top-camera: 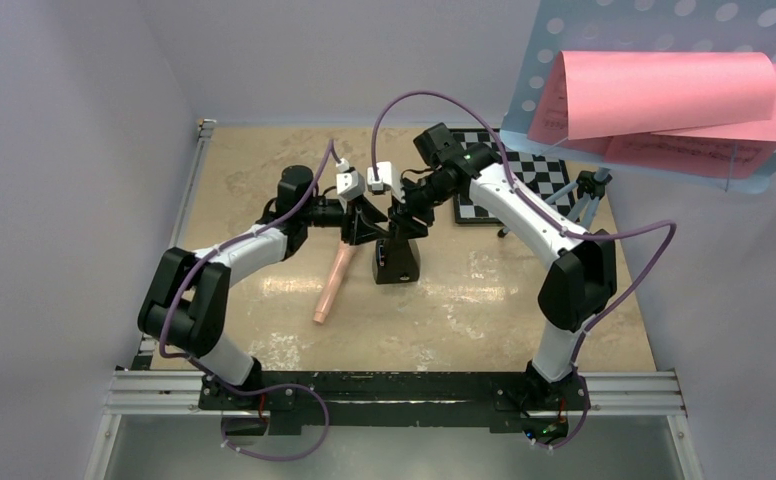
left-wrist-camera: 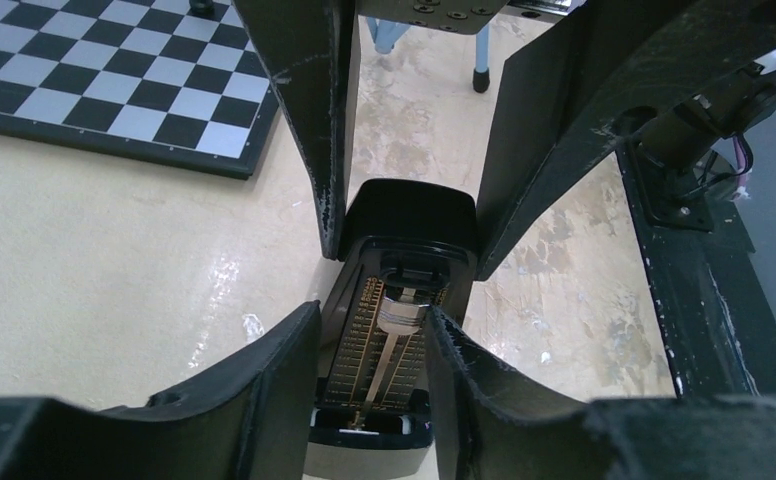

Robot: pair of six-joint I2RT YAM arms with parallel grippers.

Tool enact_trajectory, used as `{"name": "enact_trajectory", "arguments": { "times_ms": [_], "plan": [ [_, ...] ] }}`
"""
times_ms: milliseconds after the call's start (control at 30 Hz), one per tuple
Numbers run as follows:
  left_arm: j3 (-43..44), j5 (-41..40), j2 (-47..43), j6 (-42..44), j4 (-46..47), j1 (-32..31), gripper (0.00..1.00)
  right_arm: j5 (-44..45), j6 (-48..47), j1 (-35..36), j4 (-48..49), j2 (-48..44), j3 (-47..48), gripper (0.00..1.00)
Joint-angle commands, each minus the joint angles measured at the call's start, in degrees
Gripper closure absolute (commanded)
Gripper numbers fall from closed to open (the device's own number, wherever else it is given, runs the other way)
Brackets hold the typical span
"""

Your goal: Pack up the instrument practice props

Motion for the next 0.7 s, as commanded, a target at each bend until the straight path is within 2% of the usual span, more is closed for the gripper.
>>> {"name": "enact_trajectory", "arguments": {
  "times_ms": [0,33,100,133,267,467,567,667],
  "plan": [
    [0.97,0.72,-3.98,3.90,3.09,-1.09,0.37,-2.49,-3.02,2.94,-2.32,2.90,-0.56,1.00],
    [0.33,-0.10,-5.04,5.68,1.94,-1.09,0.23,-2.43,-3.36,2.85,-2.57,3.00,-0.38,1.00],
    [-0.49,-1.52,-7.24,8.98,-1.05,-1.09,0.07,-2.50,-3.62,2.88,-3.03,3.45,0.29,1.00],
    [-0.79,-1.98,-8.22,10.64,-2.69,-1.09,0.01,-2.52,-3.64,2.87,-3.09,3.63,0.63,1.00],
    [-1.14,-3.70,-11.67,15.97,-9.70,-1.09,0.01,-2.61,-3.49,2.80,-3.19,4.13,1.68,1.00],
    [-2.04,-5.86,-21.78,29.48,-31.01,1.06,0.01,-1.04,-3.56,2.57,-2.95,4.23,2.31,1.00],
    [-3.90,-9.16,-27.79,30.27,-38.29,2.87,0.01,-0.24,-3.56,2.41,-2.88,4.39,2.29,1.00],
    [-4.02,-18.95,-32.45,25.82,-42.14,3.22,0.01,-0.07,-3.15,2.14,-3.03,4.39,2.39,1.00]
  ]
}}
